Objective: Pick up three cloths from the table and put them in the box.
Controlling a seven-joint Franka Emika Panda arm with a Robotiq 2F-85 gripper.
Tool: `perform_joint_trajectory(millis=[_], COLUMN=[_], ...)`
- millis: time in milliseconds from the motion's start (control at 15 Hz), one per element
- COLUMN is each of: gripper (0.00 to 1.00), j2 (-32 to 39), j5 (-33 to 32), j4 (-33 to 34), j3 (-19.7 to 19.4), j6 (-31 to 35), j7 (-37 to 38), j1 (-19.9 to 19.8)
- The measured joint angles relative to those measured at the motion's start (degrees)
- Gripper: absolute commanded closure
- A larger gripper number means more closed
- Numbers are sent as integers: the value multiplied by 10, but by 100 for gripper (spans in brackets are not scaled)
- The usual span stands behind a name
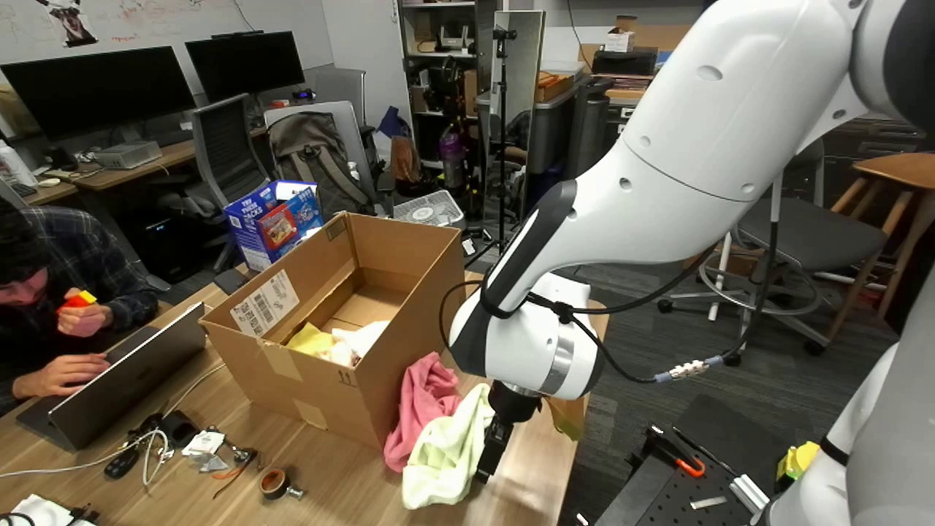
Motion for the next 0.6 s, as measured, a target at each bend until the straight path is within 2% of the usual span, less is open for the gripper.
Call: perform_joint_trajectory(millis=[600], gripper=[0], j2=[17], j5=[238], j4=[31], j3=[41], j6=[90], j7=[-259], j1=[8])
